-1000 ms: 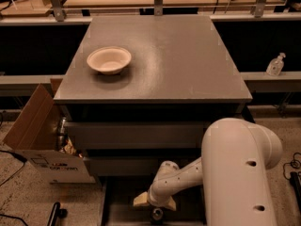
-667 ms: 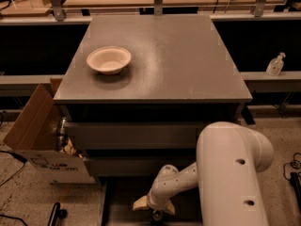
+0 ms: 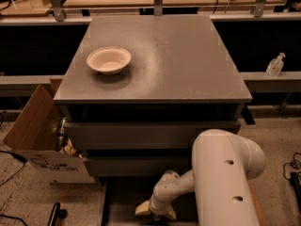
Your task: Pick green can from bottom drawer and place on counter
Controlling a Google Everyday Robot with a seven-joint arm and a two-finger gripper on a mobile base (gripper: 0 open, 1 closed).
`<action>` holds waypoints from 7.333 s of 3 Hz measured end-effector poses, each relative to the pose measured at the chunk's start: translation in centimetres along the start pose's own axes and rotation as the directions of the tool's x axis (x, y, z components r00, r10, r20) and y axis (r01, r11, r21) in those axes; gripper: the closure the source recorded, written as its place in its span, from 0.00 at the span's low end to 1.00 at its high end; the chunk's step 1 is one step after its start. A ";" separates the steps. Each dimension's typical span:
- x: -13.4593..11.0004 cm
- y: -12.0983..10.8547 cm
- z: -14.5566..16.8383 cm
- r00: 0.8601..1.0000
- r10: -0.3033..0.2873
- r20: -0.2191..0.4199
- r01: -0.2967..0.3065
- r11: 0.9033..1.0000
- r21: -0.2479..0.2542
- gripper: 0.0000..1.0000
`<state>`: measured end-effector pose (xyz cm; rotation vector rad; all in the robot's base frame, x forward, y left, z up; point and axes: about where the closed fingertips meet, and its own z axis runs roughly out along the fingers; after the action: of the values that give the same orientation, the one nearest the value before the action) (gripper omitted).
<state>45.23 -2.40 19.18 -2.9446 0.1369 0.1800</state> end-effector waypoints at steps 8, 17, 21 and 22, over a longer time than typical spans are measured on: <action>0.8 -0.5 -4.6 1.000 -0.026 0.005 0.025 0.984 0.176 0.48; -8.0 1.8 -47.7 0.765 -0.634 -0.112 0.639 0.769 0.012 1.00; -1.4 -5.4 -69.6 0.700 -0.712 -0.050 0.686 0.691 -0.229 1.00; 2.5 -7.9 -72.2 0.744 -0.651 -0.153 0.632 0.759 -0.154 1.00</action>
Offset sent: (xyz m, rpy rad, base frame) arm 0.0022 -0.0057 -0.0337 -0.0100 0.0355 -0.0145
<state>56.63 -8.81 90.69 -2.8847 -0.8845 -0.2183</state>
